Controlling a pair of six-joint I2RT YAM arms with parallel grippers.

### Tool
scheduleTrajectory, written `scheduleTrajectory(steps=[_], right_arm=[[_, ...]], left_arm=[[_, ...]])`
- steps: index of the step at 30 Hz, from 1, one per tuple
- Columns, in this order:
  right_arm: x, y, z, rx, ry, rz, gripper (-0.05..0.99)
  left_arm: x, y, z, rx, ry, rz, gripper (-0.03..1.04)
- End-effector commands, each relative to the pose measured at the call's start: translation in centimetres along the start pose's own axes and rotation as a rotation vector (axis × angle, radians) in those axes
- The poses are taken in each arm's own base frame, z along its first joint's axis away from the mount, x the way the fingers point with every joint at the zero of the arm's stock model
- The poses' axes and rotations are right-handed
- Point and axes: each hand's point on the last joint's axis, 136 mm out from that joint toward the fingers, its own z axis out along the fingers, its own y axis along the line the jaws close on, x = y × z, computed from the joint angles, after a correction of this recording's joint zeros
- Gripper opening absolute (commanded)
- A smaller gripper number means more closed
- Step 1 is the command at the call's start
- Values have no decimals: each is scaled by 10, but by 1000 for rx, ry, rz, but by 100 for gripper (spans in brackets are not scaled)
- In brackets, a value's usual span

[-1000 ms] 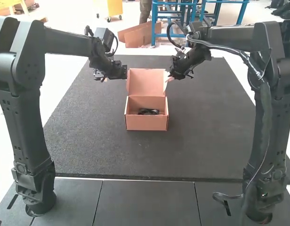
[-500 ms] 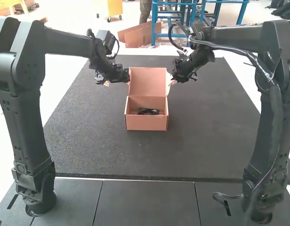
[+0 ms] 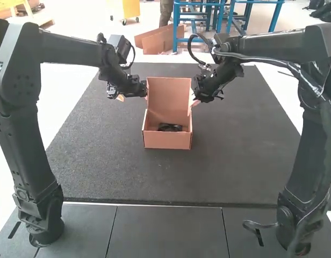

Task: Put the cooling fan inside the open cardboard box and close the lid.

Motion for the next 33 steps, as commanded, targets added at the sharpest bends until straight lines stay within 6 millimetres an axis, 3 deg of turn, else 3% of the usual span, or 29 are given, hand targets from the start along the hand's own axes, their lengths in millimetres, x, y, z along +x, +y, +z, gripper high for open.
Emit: scheduleTrajectory(steps=[1, 12, 19, 33], right_arm=[[3, 15, -12, -25, -15, -30, -1], [18, 12, -7, -13, 13, -25, -1], [39, 14, 5, 15, 63, -55, -1], [57, -1, 17, 99, 100, -89, -1]], left_arm=[[-3, -11, -16, 32, -25, 7, 97], [17, -19, -31, 38, 6, 39, 97], [28, -15, -38, 32, 19, 44, 97], [56, -6, -45, 25, 42, 46, 97]])
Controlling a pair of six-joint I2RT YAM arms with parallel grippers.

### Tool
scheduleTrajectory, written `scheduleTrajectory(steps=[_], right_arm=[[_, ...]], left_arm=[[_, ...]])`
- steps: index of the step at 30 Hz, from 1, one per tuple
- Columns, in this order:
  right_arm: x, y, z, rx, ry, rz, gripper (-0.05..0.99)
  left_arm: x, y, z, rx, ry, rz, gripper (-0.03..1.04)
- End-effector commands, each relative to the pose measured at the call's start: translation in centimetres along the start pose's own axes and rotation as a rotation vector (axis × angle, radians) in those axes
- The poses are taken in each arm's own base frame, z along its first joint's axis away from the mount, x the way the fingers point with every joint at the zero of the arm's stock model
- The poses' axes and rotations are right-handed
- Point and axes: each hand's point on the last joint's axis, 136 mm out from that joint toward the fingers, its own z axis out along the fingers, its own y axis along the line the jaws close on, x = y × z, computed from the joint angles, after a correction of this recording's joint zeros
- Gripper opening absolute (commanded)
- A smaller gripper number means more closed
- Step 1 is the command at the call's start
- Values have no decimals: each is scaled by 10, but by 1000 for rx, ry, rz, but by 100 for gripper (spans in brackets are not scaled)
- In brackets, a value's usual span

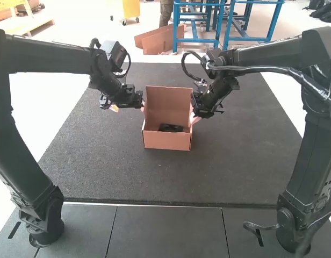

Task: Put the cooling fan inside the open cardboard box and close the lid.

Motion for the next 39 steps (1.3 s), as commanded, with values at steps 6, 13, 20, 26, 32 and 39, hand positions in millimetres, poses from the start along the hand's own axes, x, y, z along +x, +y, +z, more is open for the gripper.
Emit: scheduleTrajectory(steps=[6, 13, 20, 26, 32, 39], right_arm=[[8, 13, -2, 20, -7, -72, -1], [1, 15, 0, 54, -36, -92, 16], [-21, 33, -28, -6, -84, -63, 93], [-29, 50, -72, -88, -122, -56, 93], [-30, 37, -116, -40, -214, -66, 93], [-26, 7, -153, 127, -401, -175, 92]], left_arm=[[3, -5, -11, 22, -25, 18, 97], [8, -3, -11, 20, -15, 24, 97], [-4, 13, -26, -39, -75, 4, 97], [-43, 27, -44, -81, -233, -35, 97], [-74, 19, -51, -68, -318, -30, 97], [-104, -9, -36, -33, -339, 4, 97]])
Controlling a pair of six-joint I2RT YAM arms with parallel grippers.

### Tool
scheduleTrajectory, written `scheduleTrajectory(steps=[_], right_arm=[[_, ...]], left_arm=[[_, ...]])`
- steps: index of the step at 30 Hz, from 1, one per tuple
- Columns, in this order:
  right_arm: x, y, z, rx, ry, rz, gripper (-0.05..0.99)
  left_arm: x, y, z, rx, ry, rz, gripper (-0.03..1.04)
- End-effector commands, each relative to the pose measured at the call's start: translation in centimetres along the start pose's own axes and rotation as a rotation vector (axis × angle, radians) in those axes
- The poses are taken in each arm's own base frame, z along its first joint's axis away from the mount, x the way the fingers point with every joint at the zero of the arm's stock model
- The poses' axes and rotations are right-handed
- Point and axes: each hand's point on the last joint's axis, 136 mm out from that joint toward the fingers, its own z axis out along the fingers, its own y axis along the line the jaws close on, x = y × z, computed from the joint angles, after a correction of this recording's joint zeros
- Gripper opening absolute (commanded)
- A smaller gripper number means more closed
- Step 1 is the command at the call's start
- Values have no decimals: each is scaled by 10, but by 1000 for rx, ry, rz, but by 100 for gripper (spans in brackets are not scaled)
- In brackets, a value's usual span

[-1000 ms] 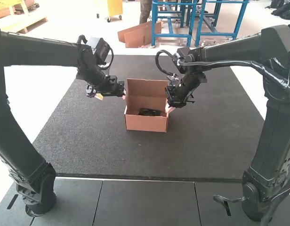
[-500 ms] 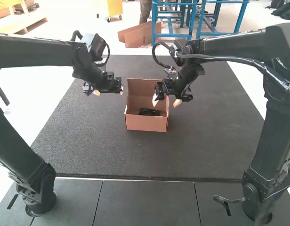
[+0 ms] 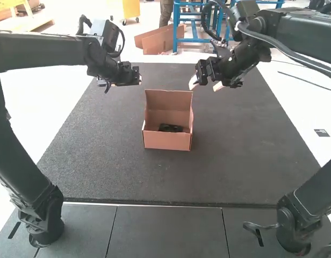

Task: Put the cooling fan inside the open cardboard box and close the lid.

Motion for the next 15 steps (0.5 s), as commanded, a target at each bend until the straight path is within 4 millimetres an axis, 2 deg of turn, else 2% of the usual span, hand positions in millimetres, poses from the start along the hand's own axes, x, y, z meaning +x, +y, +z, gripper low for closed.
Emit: scheduleTrajectory(steps=[1, 3, 7, 11, 15], right_arm=[[-6, -18, -18, 97, -105, -61, 92], [-14, -16, -28, 96, -193, -71, 92], [-8, -12, -37, 84, -222, -67, 92], [-8, -16, -41, 79, -231, -39, 92], [-15, -20, -48, 79, -250, -24, 91]], left_arm=[[-20, -20, 5, 21, -33, 28, 97], [-25, -31, 12, 35, -34, 40, 97], [-29, -57, 23, 67, -27, 76, 97], [-16, -84, 30, 100, 17, 134, 97], [3, -99, 32, 120, 71, 196, 97]])
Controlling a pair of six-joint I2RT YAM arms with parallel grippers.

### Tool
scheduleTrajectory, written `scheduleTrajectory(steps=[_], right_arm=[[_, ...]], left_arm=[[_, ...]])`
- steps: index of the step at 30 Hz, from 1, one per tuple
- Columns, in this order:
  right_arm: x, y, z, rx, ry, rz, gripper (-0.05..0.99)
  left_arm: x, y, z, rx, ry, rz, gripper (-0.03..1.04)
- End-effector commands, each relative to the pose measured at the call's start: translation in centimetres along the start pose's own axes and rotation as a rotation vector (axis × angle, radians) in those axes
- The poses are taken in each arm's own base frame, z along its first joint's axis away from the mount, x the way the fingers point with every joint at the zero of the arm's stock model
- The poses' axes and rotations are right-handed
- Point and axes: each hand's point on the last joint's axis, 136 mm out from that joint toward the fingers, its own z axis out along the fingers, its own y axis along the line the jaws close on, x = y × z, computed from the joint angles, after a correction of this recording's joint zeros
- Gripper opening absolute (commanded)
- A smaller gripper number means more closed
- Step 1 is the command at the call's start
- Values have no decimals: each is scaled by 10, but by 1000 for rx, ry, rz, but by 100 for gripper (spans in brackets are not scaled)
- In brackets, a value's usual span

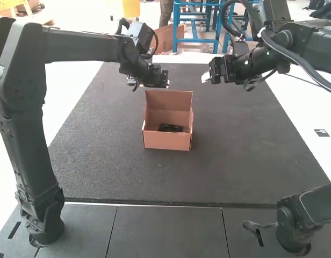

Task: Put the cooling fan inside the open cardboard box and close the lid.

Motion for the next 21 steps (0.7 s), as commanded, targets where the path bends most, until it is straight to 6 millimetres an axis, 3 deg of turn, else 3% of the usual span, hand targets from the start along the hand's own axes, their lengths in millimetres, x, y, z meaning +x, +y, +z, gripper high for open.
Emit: scheduleTrajectory(steps=[1, 13, 21], right_arm=[[-16, -3, -11, -2, -50, 18, 91], [-19, 1, -15, -30, -49, 31, 91], [1, 17, -19, -117, 44, 94, 91]], left_arm=[[-1, -16, -5, 21, 4, 59, 97], [55, -35, 0, 64, 165, 120, 97], [93, -39, 16, 74, 227, 135, 97]])
